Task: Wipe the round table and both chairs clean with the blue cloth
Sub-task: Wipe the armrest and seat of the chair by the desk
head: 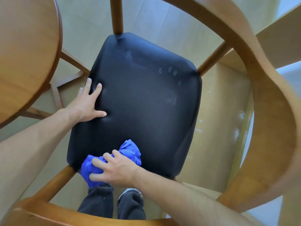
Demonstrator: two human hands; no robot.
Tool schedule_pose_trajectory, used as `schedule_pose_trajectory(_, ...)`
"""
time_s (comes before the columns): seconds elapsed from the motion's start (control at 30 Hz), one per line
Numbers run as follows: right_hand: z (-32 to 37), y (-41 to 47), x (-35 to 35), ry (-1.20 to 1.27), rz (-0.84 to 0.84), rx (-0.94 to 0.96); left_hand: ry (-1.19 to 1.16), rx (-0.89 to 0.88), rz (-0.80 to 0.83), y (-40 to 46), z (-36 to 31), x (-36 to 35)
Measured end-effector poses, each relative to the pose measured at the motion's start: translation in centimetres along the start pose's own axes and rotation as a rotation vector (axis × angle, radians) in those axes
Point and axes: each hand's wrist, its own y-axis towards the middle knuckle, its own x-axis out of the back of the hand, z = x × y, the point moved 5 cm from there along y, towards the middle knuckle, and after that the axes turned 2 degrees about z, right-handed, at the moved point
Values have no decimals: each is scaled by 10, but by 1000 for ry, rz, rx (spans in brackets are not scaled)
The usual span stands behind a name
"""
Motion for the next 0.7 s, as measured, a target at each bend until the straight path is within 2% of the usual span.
schedule_pose_trajectory(0.07,-6,-30,-7,-69,134,181,-14,-1,-3,-1,-1,1)
schedule_pose_trajectory(0.1,-17,-46,-6,-83,142,202,-13,3,-9,-1,-1,1)
schedule_pose_trajectory(0.17,-64,-75,5,-57,3,65,0,13,-17,-2,-2,0)
schedule_pose_trajectory(0.27,-173,-114,39,-34,-218,-397,3,18,-17,0,-3,-3)
schedule_pose_trajectory(0.37,-271,-141,59,94,-307,-960,-1,23,-12,3,-2,-4)
schedule_pose_trajectory(0.47,-322,-153,58,381,-471,-1559,22,29,-14,5,-3,-4)
schedule_pose_trajectory(0.5,-325,-143,57,422,-492,-1692,39,34,-14,5,-3,-4)
schedule_pose_trajectory(0.57,-318,-108,60,397,-499,-1775,69,44,-8,6,-5,-5)
schedule_pose_trajectory(0.7,-302,-28,70,289,-409,-1675,119,62,1,6,-7,-5)
